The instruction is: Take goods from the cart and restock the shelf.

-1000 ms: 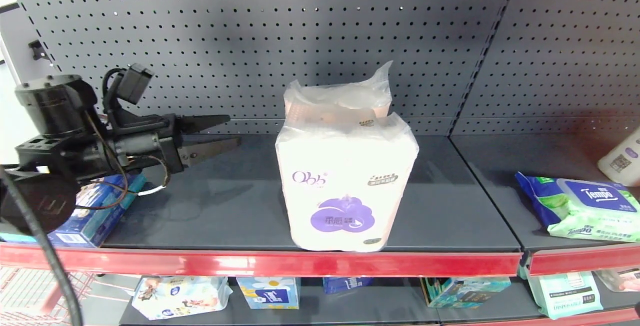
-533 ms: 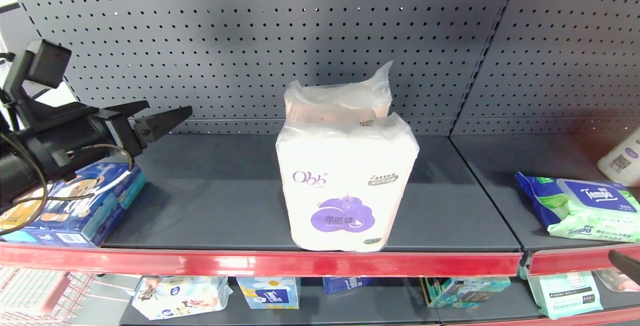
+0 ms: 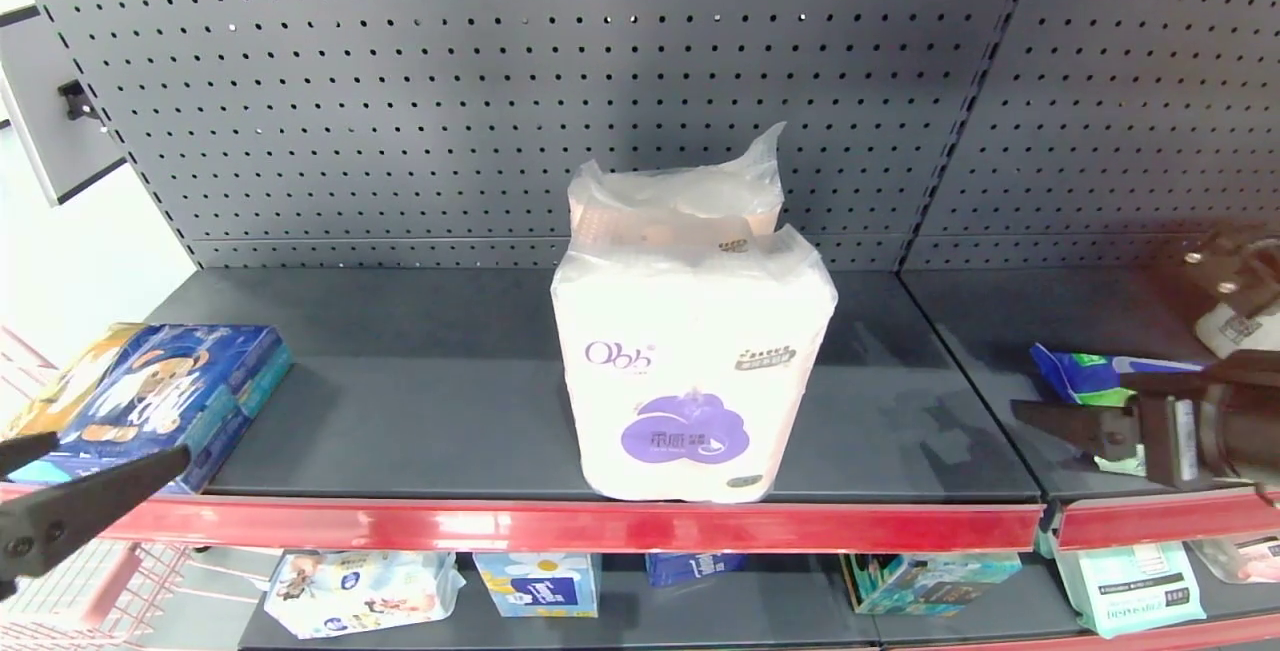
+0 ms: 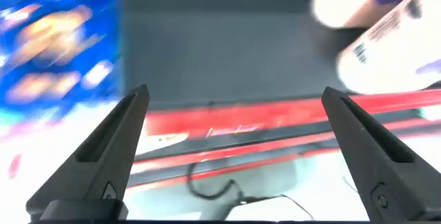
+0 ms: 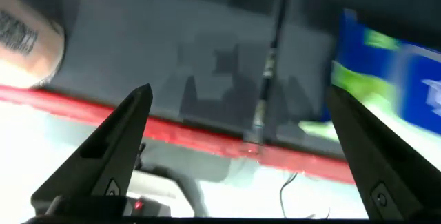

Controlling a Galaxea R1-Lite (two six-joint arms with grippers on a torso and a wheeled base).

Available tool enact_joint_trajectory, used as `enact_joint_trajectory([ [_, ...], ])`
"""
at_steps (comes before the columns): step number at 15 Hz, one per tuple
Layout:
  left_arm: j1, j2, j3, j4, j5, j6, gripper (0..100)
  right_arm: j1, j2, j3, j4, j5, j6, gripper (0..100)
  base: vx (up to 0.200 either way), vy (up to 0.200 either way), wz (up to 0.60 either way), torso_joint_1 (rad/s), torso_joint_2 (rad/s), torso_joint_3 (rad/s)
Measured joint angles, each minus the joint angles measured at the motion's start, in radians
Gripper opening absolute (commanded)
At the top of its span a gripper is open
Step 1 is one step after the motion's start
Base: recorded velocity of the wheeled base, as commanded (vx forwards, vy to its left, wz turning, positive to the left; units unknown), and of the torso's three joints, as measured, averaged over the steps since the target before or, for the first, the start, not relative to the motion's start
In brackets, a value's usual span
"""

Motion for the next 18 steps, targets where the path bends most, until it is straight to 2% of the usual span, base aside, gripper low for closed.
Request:
enact_joint_trajectory([
  [3, 0.0, -0.096, 0.041, 0.014, 0.059, 0.01, 100, 0.13, 0.153, -0.07, -0.006, -0.042, 0.084, 100, 0.0, 0.0, 0.0, 0.0, 0.0, 0.0],
  [5, 0.0, -0.119, 0.051, 0.013, 0.066, 0.034, 100, 0.191, 0.238, -0.079, -0.034, -0.072, 0.108, 100, 0.0, 0.0, 0.0, 0.0, 0.0, 0.0],
  [7, 0.0, -0.131, 0.054, 0.012, 0.066, 0.041, 100, 0.249, 0.304, -0.074, -0.098, -0.088, 0.132, 100, 0.0, 0.0, 0.0, 0.0, 0.0, 0.0],
  [12, 0.0, -0.139, 0.06, 0.01, 0.064, 0.041, 100, 0.345, 0.414, -0.104, -0.141, -0.122, 0.183, 100, 0.0, 0.0, 0.0, 0.0, 0.0, 0.0],
  [18, 0.0, -0.142, 0.068, 0.009, 0.062, 0.041, 100, 0.369, 0.465, -0.142, -0.141, -0.135, 0.186, 100, 0.0, 0.0, 0.0, 0.0, 0.0, 0.0],
])
